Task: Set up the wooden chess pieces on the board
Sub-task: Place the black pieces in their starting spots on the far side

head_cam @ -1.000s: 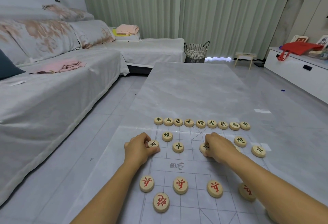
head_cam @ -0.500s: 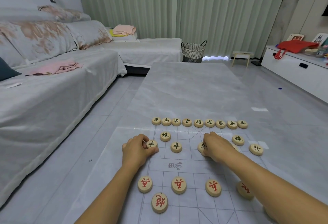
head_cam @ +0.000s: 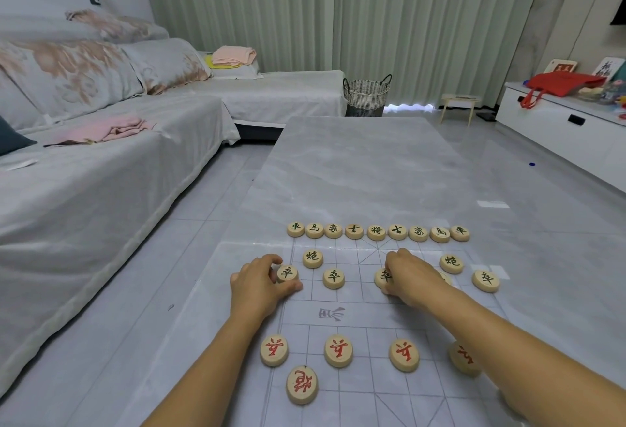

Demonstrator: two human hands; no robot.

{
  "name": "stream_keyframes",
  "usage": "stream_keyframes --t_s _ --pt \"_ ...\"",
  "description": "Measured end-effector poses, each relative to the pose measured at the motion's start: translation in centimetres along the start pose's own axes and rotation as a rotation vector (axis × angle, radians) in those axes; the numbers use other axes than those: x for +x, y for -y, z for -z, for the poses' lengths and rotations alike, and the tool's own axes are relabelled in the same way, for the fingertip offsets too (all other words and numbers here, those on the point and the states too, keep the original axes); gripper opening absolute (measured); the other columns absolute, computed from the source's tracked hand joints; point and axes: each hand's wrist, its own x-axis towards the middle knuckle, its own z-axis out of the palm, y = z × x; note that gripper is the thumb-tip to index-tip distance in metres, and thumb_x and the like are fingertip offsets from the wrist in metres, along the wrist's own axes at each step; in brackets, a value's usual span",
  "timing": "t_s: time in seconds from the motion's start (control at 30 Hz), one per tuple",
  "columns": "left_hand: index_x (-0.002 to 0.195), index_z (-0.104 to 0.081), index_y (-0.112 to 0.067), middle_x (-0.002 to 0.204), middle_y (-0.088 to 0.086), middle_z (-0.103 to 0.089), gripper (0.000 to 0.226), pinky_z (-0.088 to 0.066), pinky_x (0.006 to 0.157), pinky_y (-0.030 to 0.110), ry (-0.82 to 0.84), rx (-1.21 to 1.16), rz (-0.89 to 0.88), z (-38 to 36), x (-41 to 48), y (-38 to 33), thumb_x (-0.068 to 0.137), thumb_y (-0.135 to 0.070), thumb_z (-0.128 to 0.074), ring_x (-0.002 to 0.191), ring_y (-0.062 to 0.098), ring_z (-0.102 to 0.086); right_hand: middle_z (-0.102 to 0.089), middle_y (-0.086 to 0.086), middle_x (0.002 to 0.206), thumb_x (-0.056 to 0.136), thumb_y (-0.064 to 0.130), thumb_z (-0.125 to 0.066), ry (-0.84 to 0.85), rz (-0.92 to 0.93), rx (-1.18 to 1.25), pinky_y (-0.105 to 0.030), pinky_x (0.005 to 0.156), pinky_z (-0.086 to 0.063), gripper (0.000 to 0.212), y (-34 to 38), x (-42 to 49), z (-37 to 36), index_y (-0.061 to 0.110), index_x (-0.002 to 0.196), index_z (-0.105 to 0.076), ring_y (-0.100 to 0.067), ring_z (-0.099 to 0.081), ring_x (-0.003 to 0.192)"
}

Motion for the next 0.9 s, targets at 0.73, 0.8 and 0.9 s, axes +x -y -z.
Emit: stream_keyframes --t_s 0.73,0.8,0.9 --pt "0.112 -0.063 -0.026 0.102 -0.002 -0.053 0.047 -0.024 0.087 0.027 0.06 0.188 -0.318 -0.6 -0.3 -5.5 0.073 -0.052 -0.066 0.107 0.019 -0.043 -0.047 -0.009 0.112 0.087 0.022 -0.056 -0.002 0.009 0.014 -0.027 0.057 -0.029 0.028 -0.1 0.0 -0.1 0.009 0.11 -0.048 -0.02 -0.039 0.081" --pt "0.113 -0.064 -0.025 0.106 0.0 -0.054 0.046 -0.024 0.089 0.028 0.107 0.28 -0.345 -1.2 0.0 -6.9 0.075 -0.052 -0.065 0.11 0.02 -0.042 -0.047 -0.01 0.115 0.088 0.022 -0.056 -0.003 0.008 0.016 -0.027 0.061 -0.031 0.029 -0.1 0.0 -0.1 0.009 0.111 -0.047 -0.02 -0.039 0.081" --pt "0.106 -0.068 -0.025 0.105 0.002 -0.056 0.037 -0.027 0.087 0.03 0.15 0.371 -0.336 -1.8 0.2 -7.4 0.078 -0.048 -0.062 0.107 0.022 -0.044 -0.047 -0.01 0.117 0.087 0.022 -0.057 -0.002 0.011 0.018 -0.028 0.065 -0.032 0.031 -0.1 0.0 -0.1 0.009 0.113 -0.047 -0.02 -0.038 0.082"
